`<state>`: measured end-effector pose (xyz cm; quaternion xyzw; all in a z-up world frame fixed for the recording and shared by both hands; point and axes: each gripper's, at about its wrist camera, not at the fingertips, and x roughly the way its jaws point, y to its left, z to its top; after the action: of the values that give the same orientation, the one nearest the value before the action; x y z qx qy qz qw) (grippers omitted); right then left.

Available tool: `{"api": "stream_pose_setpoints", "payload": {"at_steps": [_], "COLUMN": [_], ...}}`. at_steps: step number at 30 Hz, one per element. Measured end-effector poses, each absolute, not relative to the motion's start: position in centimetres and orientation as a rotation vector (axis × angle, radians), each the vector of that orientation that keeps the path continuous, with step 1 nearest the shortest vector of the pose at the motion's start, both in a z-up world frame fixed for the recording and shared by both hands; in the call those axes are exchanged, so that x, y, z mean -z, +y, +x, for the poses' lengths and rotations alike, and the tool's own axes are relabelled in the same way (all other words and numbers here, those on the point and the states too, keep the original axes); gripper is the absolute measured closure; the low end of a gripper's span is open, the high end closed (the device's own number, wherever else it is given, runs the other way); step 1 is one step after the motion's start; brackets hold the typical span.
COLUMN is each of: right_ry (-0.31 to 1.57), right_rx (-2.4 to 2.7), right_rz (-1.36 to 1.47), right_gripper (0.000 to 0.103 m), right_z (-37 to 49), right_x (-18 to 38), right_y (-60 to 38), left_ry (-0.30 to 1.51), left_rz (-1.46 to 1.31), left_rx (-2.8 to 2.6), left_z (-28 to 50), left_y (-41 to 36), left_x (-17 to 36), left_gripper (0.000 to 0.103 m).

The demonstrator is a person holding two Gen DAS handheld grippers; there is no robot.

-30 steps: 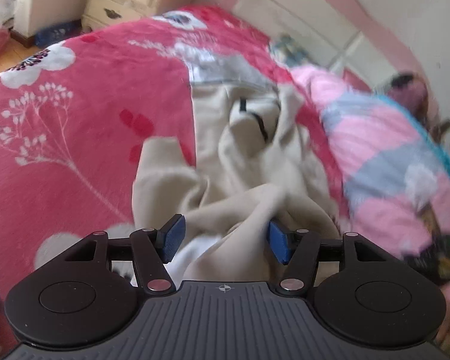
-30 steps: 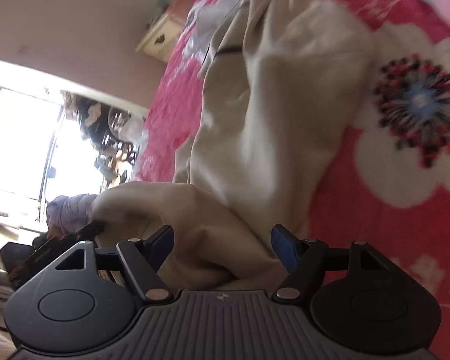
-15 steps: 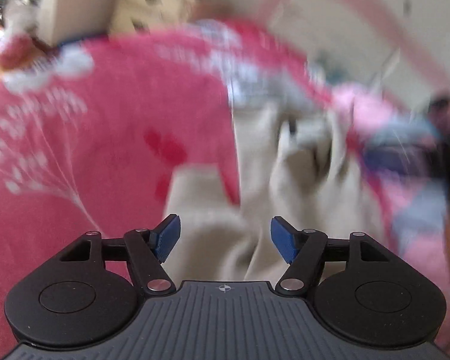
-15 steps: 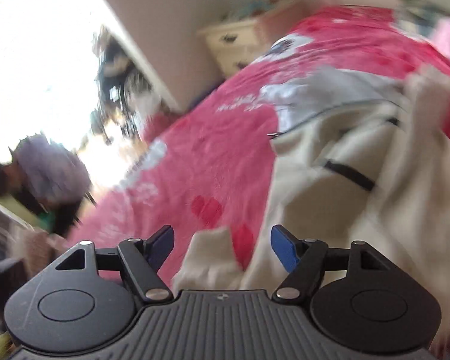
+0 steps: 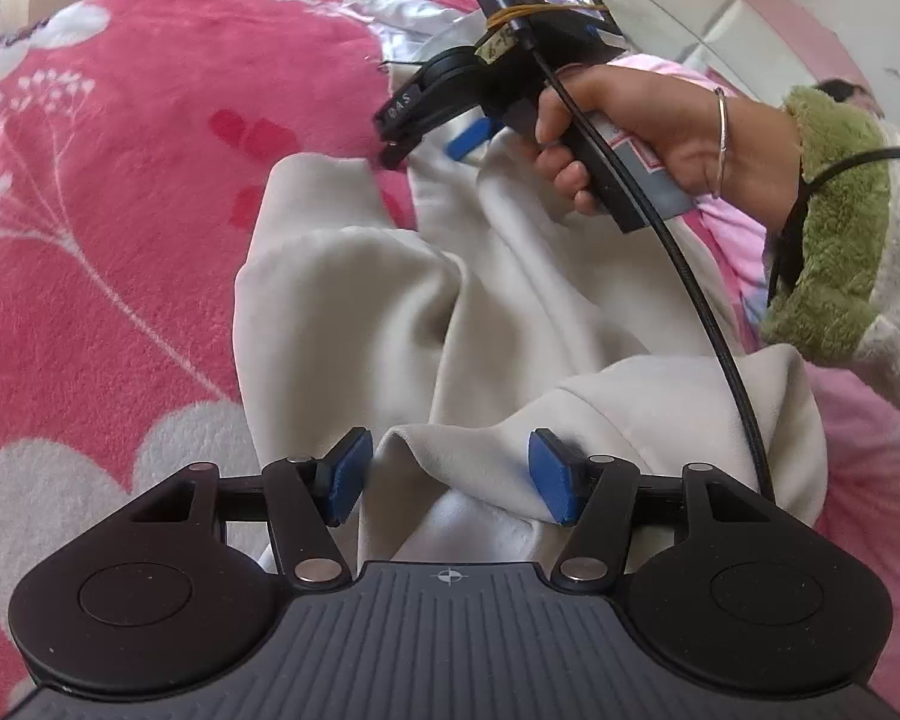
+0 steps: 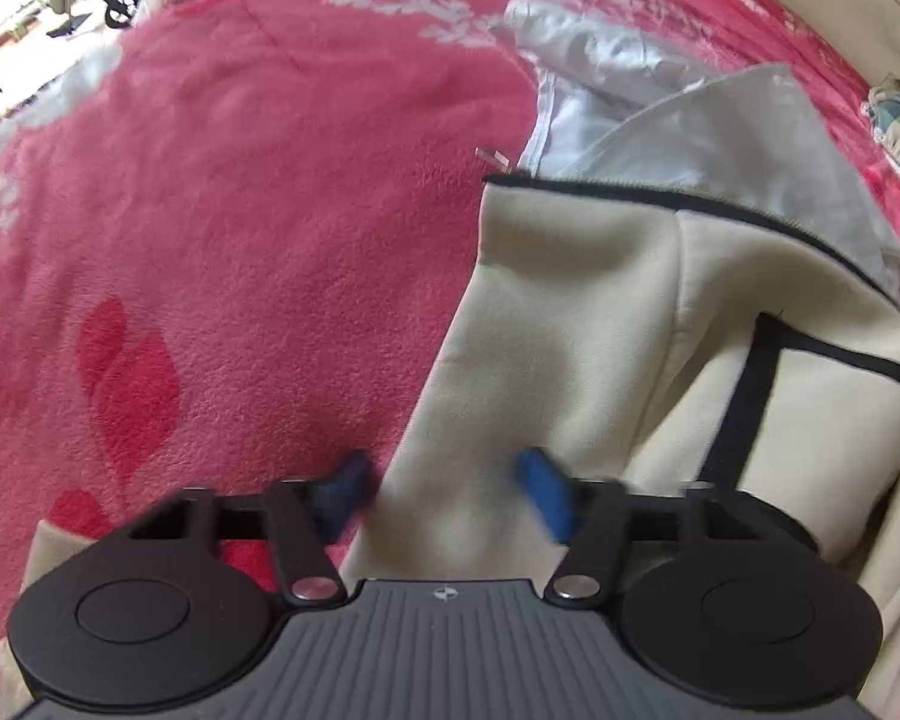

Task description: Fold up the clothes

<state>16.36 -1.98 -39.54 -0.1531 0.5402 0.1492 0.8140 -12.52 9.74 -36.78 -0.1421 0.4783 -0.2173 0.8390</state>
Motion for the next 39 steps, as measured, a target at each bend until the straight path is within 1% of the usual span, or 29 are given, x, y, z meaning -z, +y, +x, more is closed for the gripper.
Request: {"api": "stream_pose_setpoints", "payload": {"at_steps": [2,4,6,7,11,14,16,20,23,27,30,32,34,37,39], "right_ry": [1.121,1.072,1.001,0.962,0.814,0.748,0.735,0.744,0.778,0.814,0.839,0.857,0.863,0.841,0.824], "right_rx": [-0.312,-0.321,-0.333,-0.339,-0.317,-0.247,-0.196,-0.042,0.067,0.169,0.2,0.2,0.197,0.197,0.197], "right_rz": [-0.236,-0.105,0.035,0.105,0.282,0.315,0.335,0.337,0.382,0.446,0.485,0.541,0.591,0.609,0.619], "right_gripper": [0.097,0.097,0.097,0.097,0.097,0.097,0.097,0.098,0.098,0.098,0.098,0.098,0.098,0.097,0.097], "right_z": [15.7,14.6,12.5,11.4,4.0,-2.4,-6.8,-15.0,-20.1,-24.2,-25.7,-26.3,-26.4,-25.7,-25.3], "right_x": [37.7,35.2,32.1,30.5,23.8,20.2,18.9,17.8,18.5,19.7,20.9,21.9,22.7,22.7,22.6], "right_y": [-4.1,-6.8,-10.1,-11.8,-18.8,-23.4,-26.3,-30.7,-33.6,-36.6,-38.0,-38.7,-38.9,-38.9,-38.8], "left_ry": [0.998,0.977,0.955,0.944,0.895,0.926,0.95,0.974,1.0,1.019,1.026,1.029,0.998,0.94,0.971], "left_rz": [-0.274,-0.247,-0.217,-0.201,-0.107,-0.1,-0.128,-0.157,-0.164,-0.308,-0.486,-0.55,-0.549,-0.516,-0.488], "left_rx": [0.475,0.506,0.542,0.563,0.651,0.675,0.689,0.723,0.712,0.665,0.569,0.491,0.444,0.502,0.532], "left_z": [-13.1,-13.8,-14.7,-15.3,-18.0,-19.3,-20.1,-21.8,-22.5,-22.1,-21.7,-21.4,-20.6,-18.5,-17.1], "left_y": [9.6,9.2,8.8,8.6,7.4,6.9,7.0,7.1,7.2,8.6,10.7,11.5,11.2,8.7,6.6], "left_x": [36.3,35.6,34.8,34.5,32.9,32.6,32.2,31.5,30.8,29.4,29.0,29.0,29.0,28.9,29.4], "left_gripper": [0.048,0.054,0.055,0.057,0.057,0.056,0.056,0.056,0.055,0.051,0.05,0.05,0.05,0.05,0.05]}}
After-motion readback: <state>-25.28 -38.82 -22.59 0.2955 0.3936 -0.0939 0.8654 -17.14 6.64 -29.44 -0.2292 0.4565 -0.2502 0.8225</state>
